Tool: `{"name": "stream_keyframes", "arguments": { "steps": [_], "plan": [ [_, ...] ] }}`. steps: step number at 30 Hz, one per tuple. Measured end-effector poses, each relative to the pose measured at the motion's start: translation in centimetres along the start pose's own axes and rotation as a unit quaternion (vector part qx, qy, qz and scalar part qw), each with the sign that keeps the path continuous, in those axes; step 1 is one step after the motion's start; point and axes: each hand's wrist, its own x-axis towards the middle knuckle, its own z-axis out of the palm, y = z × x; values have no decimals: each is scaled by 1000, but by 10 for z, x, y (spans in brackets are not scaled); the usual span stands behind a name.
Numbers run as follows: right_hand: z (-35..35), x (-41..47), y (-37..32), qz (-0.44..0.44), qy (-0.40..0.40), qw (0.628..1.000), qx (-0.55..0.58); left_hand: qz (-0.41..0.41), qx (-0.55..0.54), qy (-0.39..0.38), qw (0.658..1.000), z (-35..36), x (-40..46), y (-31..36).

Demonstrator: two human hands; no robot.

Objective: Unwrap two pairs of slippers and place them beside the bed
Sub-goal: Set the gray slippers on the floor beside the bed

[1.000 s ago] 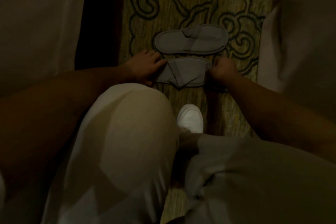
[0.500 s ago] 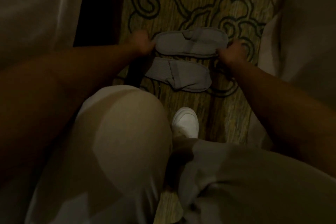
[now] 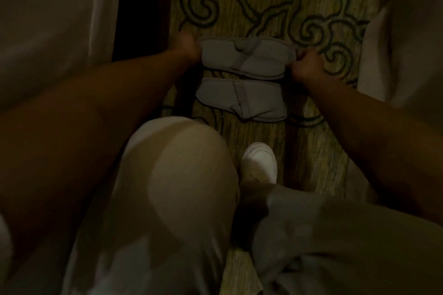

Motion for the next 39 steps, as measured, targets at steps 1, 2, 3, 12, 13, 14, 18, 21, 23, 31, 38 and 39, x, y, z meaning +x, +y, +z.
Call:
{"name": "stream_keyframes", "arguments": {
  "steps": [1,2,3,12,13,14,18,21,23,31,38,39],
  "plan": [
    [1,-2,0,2,-15,1000,-5,6,40,-10,999,1,-3,-3],
    [0,-4,1,-6,-34,999,5,23,74,-12,997,4,-6,-5],
    [-1,-6,2,-16,-57,998,27,40,94,-1,995,8,-10,-8],
    [-11,-44,30,75,-122,958,-247,298,372,-65,877,30,-33,-28],
    [-10,-47,30,96,-135,966,-200,312,389,-74,864,34,-39,-30],
    [-9,-52,29,118,-150,970,-147,323,399,-73,855,37,-42,-31],
    [-5,-56,31,110,-193,965,-140,315,410,-74,853,31,-47,-26],
    [-7,-52,28,49,-178,963,-197,311,418,-73,851,21,-47,-31],
    [-6,-51,24,19,-175,956,-235,305,404,-63,860,15,-45,-37],
    [2,-52,21,-11,-168,948,-270,317,397,-38,860,11,-43,-46],
    [0,-53,15,-12,-154,947,-283,363,398,0,843,11,-41,-49],
    [-3,-54,13,-52,-107,951,-286,375,393,13,839,11,-41,-47]
  ]
}}
